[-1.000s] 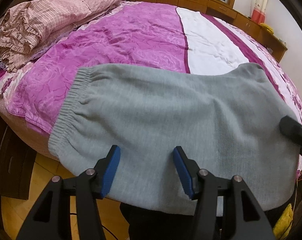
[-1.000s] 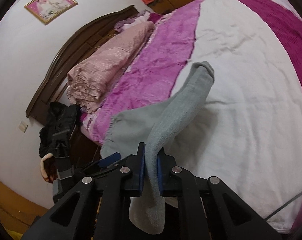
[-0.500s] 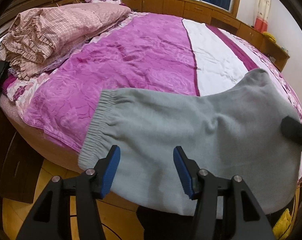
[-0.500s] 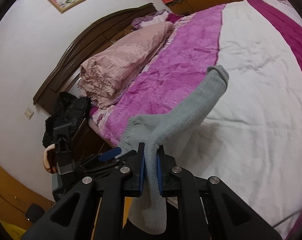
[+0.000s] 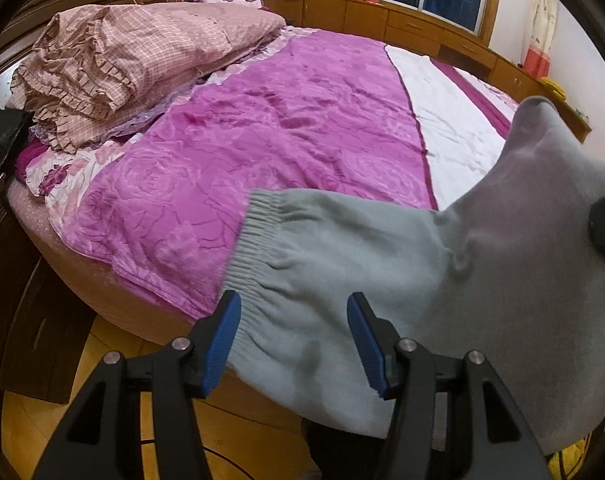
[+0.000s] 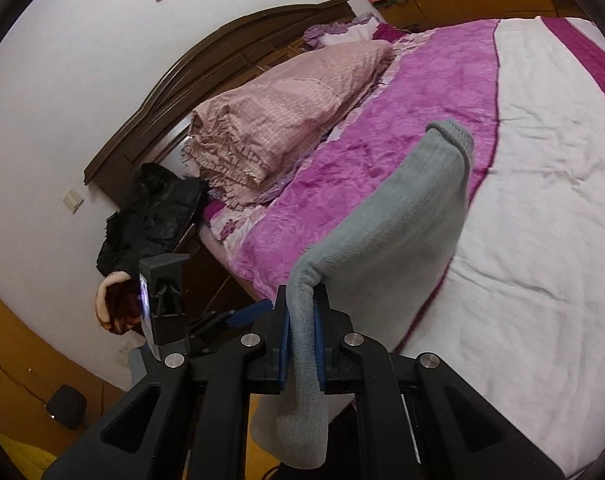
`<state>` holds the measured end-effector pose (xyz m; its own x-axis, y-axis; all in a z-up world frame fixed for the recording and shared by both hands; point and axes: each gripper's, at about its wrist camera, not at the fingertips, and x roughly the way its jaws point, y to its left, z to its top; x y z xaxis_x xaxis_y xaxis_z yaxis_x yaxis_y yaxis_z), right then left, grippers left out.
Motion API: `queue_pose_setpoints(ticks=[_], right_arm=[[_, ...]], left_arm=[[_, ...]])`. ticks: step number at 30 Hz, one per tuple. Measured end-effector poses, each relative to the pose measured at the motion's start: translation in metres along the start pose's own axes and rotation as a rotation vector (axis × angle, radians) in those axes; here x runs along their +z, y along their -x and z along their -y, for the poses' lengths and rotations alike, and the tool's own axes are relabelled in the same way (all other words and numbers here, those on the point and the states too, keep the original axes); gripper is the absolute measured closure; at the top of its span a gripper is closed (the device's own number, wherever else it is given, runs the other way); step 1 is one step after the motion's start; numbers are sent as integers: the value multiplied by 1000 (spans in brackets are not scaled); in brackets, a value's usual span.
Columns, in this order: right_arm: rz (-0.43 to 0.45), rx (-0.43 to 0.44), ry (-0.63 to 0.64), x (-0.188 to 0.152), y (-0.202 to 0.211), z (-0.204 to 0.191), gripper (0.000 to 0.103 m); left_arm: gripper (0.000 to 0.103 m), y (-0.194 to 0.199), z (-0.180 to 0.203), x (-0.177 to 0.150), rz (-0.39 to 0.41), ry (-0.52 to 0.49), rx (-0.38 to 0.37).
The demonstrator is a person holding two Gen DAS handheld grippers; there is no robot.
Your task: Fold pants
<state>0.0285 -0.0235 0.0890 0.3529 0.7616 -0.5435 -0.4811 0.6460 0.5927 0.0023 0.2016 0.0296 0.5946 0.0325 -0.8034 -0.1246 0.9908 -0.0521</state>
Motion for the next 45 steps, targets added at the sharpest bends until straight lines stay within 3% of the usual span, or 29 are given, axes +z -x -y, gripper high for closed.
queue_pose_setpoints(ticks=[27, 32, 37, 45], right_arm=[[-110, 88, 54, 24, -107, -46, 100], [-141, 66, 65, 18, -131, -46, 100], [-158, 19, 45, 15, -148, -39, 93], [-113, -38, 15, 11, -128, -24, 81]], left_arm=[[45, -4, -88, 4, 12, 162, 51], [45, -4, -94, 0, 7, 170, 64], [45, 1, -98, -2, 22, 198, 61], [45, 27, -97, 5, 84, 199, 56]])
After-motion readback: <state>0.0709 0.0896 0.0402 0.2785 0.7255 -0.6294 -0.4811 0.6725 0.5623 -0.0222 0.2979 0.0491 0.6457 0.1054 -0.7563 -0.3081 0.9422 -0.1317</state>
